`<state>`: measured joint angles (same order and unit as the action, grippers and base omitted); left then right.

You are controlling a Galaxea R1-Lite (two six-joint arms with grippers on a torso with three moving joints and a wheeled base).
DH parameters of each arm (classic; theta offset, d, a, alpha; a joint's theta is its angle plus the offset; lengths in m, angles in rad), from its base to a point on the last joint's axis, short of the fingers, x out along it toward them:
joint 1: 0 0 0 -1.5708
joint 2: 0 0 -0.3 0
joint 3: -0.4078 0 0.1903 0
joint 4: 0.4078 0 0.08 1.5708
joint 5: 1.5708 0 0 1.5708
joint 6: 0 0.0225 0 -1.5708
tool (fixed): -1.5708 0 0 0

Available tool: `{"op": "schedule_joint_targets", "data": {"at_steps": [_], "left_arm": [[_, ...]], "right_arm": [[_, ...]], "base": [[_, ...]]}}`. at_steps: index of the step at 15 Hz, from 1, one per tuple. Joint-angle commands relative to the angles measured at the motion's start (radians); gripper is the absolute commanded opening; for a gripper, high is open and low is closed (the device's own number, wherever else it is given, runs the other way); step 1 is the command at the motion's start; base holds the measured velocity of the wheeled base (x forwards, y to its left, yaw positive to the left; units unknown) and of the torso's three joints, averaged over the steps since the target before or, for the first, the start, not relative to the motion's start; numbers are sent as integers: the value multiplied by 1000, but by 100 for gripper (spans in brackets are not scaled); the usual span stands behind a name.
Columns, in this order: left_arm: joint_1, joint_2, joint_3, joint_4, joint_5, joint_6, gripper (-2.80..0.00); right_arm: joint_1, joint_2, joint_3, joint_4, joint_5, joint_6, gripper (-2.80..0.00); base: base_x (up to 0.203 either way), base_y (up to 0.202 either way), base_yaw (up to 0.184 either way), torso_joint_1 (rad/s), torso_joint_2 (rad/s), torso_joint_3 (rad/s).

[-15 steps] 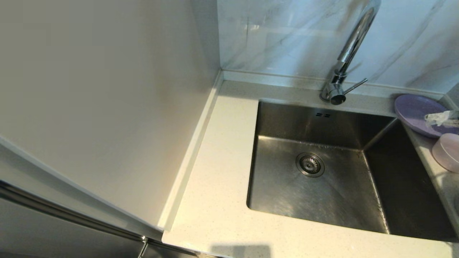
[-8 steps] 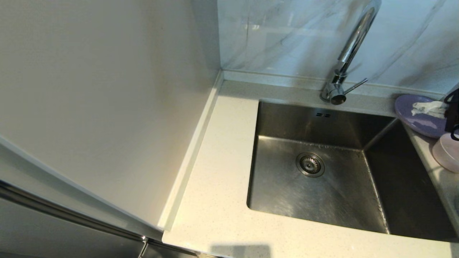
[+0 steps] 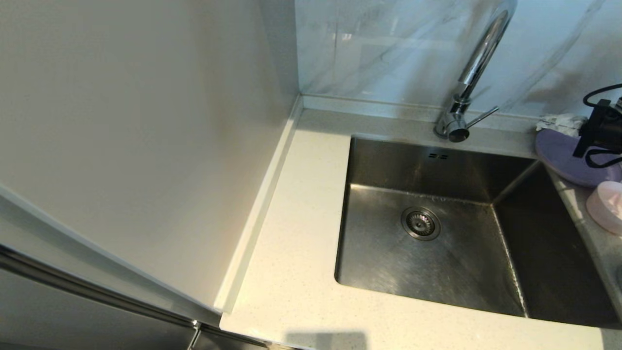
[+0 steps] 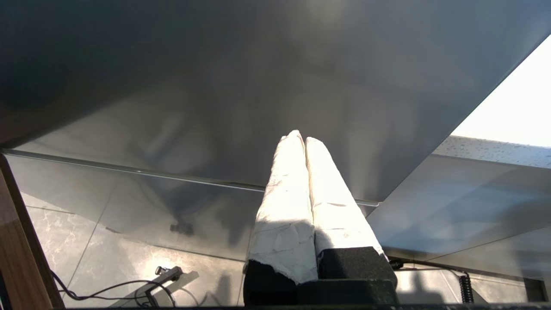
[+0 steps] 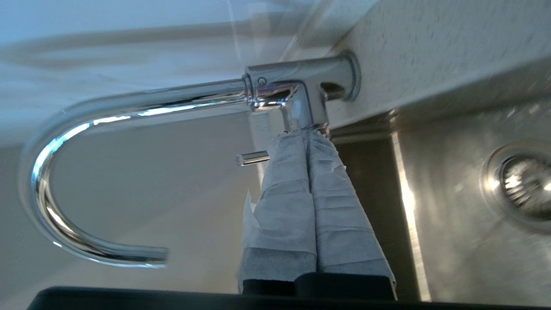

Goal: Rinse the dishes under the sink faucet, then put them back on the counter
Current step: Turn on the faucet

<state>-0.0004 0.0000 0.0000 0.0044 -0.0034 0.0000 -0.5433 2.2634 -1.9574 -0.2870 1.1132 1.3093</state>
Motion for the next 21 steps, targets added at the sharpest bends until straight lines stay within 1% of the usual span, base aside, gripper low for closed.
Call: {"op": "schedule_joint_targets", "data": {"at_steps": [1,3,6,7,9,12,14,15,17,19,20,21], "left_arm": [[0,0,0,0,0,0,-280],[0,0,0,0,0,0,-280],[0,0,0,0,0,0,-280],[0,0,0,0,0,0,-280],[0,0,0,0,0,0,-280],[0,0,0,0,0,0,-280],[0,0,0,0,0,0,-280],[0,0,0,0,0,0,-280],[0,0,0,0,0,0,-280],[0,0,0,0,0,0,-280],[0,0,0,0,-1,0,-280],[0,0,0,0,0,0,-280]], "right_arm": [[21,-7,15,-4,7,54,-280],[46,-7,26,-6,7,101,-280],[80,-10,52,-36,5,113,-280],[94,-11,58,-61,2,116,-280],[101,-10,88,-138,-4,151,-280],[103,-32,126,-223,-24,235,-280],[119,-72,220,-316,-63,281,-280],[130,-93,273,-374,-81,320,-280],[153,-131,372,-565,-118,436,-280],[178,-137,397,-710,-177,536,-280],[186,-127,395,-757,-209,572,-280],[192,-113,386,-772,-220,581,-280]], "base": [[0,0,0,0,0,0],[0,0,0,0,0,0],[0,0,0,0,0,0],[0,0,0,0,0,0],[0,0,0,0,0,0],[0,0,0,0,0,0],[0,0,0,0,0,0],[0,0,0,0,0,0],[0,0,0,0,0,0],[0,0,0,0,0,0],[0,0,0,0,0,0],[0,0,0,0,0,0]]}}
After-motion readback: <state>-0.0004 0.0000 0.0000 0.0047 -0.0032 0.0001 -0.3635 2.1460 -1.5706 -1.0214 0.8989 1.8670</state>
